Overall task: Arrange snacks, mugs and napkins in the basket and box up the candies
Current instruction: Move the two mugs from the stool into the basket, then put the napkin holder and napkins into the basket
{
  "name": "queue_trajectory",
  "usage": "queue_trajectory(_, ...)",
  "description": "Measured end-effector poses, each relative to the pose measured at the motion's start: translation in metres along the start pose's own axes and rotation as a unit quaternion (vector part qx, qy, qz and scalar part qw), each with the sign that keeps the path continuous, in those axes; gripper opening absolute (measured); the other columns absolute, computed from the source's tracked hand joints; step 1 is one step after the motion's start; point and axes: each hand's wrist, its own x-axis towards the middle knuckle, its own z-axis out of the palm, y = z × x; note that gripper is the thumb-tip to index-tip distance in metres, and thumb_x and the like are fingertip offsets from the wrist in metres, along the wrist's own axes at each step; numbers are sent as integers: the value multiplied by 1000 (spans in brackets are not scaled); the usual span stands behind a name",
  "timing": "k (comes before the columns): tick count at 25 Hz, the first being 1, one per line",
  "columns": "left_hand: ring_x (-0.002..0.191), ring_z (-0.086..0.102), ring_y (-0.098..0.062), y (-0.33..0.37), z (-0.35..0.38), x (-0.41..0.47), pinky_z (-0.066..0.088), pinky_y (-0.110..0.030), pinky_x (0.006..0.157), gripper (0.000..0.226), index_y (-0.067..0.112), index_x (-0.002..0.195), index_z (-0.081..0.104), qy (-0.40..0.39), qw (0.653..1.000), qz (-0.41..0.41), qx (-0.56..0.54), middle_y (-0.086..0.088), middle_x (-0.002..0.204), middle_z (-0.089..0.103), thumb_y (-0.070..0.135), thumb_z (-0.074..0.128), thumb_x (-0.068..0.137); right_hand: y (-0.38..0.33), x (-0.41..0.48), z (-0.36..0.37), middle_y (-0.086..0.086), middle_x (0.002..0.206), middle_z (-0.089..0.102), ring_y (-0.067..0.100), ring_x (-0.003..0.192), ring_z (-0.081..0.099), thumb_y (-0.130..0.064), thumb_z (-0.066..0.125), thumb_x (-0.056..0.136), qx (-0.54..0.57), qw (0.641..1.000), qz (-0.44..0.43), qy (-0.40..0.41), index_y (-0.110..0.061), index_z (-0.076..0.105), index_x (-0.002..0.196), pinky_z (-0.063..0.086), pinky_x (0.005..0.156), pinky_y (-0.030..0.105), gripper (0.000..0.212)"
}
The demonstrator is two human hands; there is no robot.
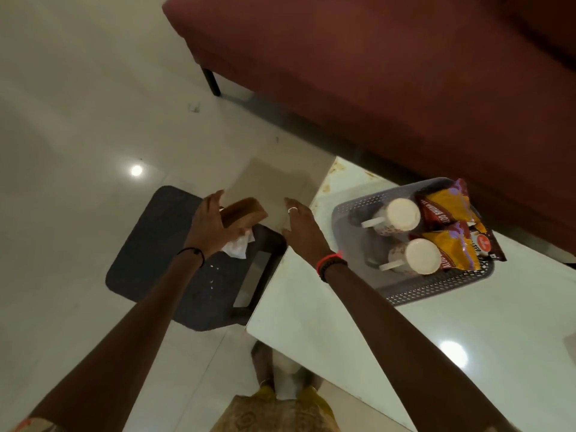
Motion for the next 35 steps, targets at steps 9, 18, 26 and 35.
queue_trajectory(9,120,43,-33,-62,-2,8,40,-43,99,75,7,127,42,-53,998,16,33,-16,130,46,29,79,66,-47,59,58,13,146,37,33,131,37,5,42,90,-75,995,-46,-48,-18,36,143,43,105,44,59)
queue_trajectory(18,113,45,-31,-52,-18,2,38,-32,88,59,9,124,45,-38,997,54,37,-13,122,47,13,71,70,-50,47,42,13,134,51,30,124,45,1,50,89,-51,998,-44,-18,-9,49,132,45,103,40,44)
queue_trajectory(26,111,48,-30,44,-37,11,39,-32,93,46,2,118,53,-89,962,242,86,-16,124,51,6,69,75,-14,-16,-21,14,137,45,29,125,45,-5,60,87,-5,997,22,67,-7,46,132,44,103,33,47)
queue_trajectory(35,115,55,-24,165,32,31,46,-33,100,46,14,124,50,-205,899,370,112,-7,130,51,7,67,81,63,-97,-62,18,121,57,31,113,54,-14,68,84,11,974,159,161,-1,53,122,44,95,32,44)
